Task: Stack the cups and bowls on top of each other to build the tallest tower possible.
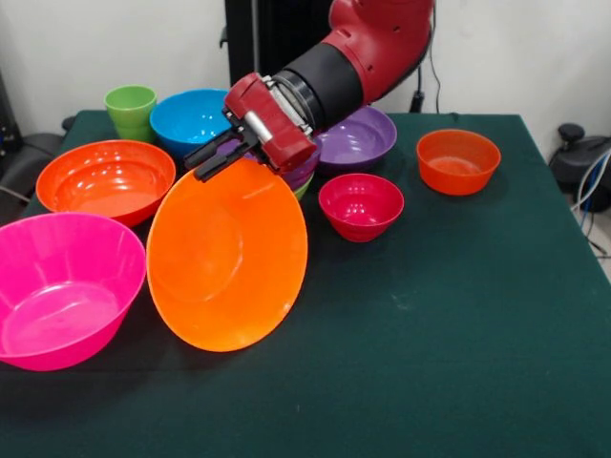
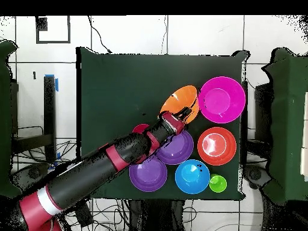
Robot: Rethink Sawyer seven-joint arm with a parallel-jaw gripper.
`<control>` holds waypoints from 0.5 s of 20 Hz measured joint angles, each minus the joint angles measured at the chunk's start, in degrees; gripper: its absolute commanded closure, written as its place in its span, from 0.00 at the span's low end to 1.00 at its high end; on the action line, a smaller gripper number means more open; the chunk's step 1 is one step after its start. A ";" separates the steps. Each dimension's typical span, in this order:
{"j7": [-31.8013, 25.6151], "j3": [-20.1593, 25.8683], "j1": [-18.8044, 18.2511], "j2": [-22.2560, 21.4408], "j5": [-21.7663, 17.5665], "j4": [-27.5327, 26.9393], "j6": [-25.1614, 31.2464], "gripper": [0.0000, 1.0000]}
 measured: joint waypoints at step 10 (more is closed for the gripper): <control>0.00 4.47 -1.31 -8.51 -9.52 -5.79 7.95 1.00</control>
